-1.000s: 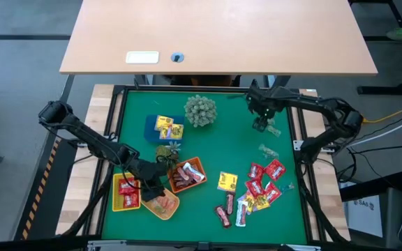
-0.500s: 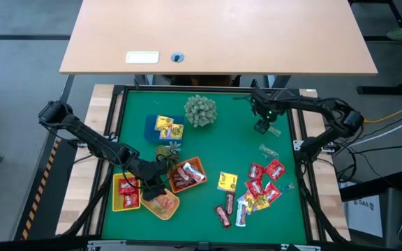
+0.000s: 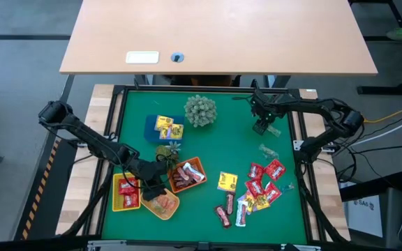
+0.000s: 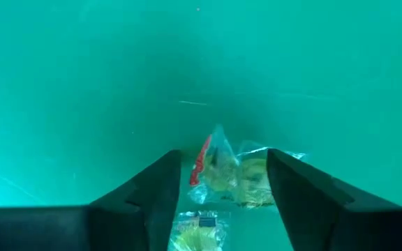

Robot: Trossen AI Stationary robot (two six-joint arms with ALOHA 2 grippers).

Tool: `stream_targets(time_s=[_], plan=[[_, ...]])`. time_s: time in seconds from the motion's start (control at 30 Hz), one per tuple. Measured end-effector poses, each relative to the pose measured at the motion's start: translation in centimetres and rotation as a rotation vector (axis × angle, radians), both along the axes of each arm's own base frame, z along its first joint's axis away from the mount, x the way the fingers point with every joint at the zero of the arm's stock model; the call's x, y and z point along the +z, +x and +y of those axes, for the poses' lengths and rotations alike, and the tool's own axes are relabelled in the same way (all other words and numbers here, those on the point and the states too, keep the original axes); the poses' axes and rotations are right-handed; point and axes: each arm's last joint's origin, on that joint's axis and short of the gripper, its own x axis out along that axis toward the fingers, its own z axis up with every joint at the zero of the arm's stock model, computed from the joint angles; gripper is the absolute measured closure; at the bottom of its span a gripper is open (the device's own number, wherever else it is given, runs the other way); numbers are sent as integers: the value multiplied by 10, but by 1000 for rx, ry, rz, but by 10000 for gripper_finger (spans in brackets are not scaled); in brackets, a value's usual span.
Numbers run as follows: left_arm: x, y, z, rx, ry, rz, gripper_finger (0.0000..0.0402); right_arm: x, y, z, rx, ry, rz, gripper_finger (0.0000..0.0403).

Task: Sort candy
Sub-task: Put the green gummy into the light orange bin

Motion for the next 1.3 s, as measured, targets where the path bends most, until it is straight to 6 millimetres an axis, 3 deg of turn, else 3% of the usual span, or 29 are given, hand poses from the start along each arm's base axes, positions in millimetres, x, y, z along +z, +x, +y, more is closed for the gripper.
stream_targets(time_s=[0.4, 0.57, 0.77, 1.0, 1.13, 1.3], plan=[[0, 0, 1, 12, 20, -10, 262, 0, 0, 0, 3, -4, -4, 348], [0, 1, 1, 34, 39, -21, 263, 0, 1, 0, 3, -5, -4, 394], [3, 4, 2, 92, 74, -76, 263, 1, 3, 3, 22, 110, -98, 382], [15, 14, 0, 72, 117, -277, 263, 6, 13, 11, 24, 451, -392, 376], [24, 19, 0, 73, 243, -430, 263, 13, 24, 16, 39, 593, -532, 375], [33, 23, 3, 116, 451, -561, 263, 22, 53, 35, 131, 651, -642, 375]])
